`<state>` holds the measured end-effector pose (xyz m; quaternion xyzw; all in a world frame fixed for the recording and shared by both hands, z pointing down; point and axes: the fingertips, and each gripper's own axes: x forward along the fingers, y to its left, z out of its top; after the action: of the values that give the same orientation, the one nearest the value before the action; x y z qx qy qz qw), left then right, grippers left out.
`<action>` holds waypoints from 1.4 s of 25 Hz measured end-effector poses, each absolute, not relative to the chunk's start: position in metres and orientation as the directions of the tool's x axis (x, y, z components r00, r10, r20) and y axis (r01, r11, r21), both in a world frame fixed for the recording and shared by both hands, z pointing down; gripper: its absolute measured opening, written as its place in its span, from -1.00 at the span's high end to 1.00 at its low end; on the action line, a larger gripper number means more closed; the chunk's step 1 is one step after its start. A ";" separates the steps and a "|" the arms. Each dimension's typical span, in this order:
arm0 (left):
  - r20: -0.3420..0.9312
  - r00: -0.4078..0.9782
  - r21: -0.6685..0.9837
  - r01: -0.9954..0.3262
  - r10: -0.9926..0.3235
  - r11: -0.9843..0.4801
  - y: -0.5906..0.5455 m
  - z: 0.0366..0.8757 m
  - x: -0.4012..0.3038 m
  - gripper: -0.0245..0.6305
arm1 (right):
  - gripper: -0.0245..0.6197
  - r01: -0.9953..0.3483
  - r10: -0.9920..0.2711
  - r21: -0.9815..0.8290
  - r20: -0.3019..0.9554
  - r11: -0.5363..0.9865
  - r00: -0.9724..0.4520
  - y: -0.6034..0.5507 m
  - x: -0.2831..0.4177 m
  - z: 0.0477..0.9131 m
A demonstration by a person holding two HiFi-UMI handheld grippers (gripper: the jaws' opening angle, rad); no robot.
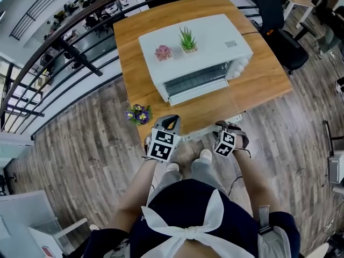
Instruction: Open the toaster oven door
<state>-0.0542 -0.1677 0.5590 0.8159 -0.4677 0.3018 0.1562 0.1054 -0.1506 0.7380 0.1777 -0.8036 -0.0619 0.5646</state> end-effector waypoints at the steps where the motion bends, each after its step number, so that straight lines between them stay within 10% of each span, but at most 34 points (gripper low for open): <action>1: 0.639 0.380 -0.023 -0.860 -0.669 -0.510 -0.168 0.559 -0.055 0.85 | 0.39 -0.215 -0.353 0.299 0.888 0.930 -0.295 -0.151 0.105 0.741; 16: 0.661 0.374 0.012 -0.872 -0.650 -0.489 -0.164 0.572 -0.065 0.85 | 0.32 -0.247 -0.343 0.277 0.895 0.928 -0.284 -0.153 0.105 0.752; 35: 0.626 0.437 0.047 -0.848 -0.646 -0.528 -0.160 0.568 -0.060 0.85 | 0.29 -0.616 -0.442 0.134 0.812 0.777 -0.381 -0.140 0.098 0.703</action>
<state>-0.0599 -0.1602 0.5681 0.8280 -0.4510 0.2796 0.1809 0.0979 -0.1398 0.7031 0.3204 -0.8253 0.0955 0.4551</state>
